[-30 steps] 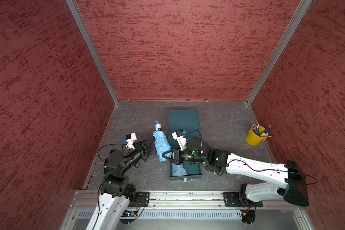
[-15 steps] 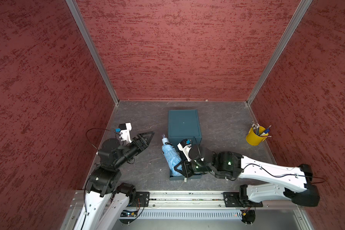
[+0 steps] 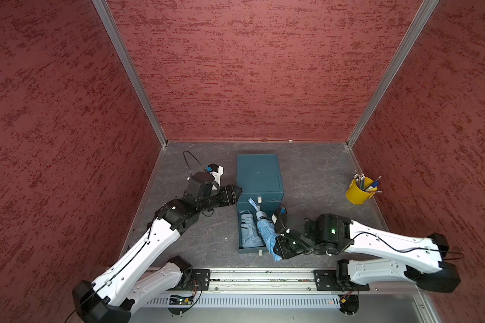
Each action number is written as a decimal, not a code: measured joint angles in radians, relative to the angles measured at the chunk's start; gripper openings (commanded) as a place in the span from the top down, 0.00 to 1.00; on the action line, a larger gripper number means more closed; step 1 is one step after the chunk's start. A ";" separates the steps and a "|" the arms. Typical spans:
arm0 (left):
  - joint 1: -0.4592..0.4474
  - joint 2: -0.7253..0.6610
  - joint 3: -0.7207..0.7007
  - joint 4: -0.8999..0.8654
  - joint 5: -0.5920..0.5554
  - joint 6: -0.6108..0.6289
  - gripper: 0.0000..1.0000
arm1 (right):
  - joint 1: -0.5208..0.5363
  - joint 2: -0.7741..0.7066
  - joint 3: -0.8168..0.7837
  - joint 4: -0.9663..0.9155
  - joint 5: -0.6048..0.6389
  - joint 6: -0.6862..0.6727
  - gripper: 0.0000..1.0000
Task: Place the umbrella in the drawer by color
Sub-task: Place the umbrella in the drawer.
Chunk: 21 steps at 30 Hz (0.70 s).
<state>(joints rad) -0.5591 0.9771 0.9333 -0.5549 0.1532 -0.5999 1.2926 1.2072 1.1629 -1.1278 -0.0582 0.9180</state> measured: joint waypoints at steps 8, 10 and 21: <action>-0.003 0.108 0.028 0.035 -0.078 0.033 0.34 | -0.008 0.108 0.001 -0.067 -0.004 -0.026 1.00; -0.005 0.136 0.040 0.040 -0.086 0.037 0.34 | -0.019 0.121 0.001 -0.068 -0.018 -0.037 1.00; -0.009 0.185 0.060 0.061 -0.129 0.055 0.34 | -0.155 0.141 -0.020 0.029 -0.149 -0.084 1.00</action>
<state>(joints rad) -0.5678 1.1618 0.9936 -0.4938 0.0238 -0.5453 1.1378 1.3483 1.1427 -1.0988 -0.2070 0.8341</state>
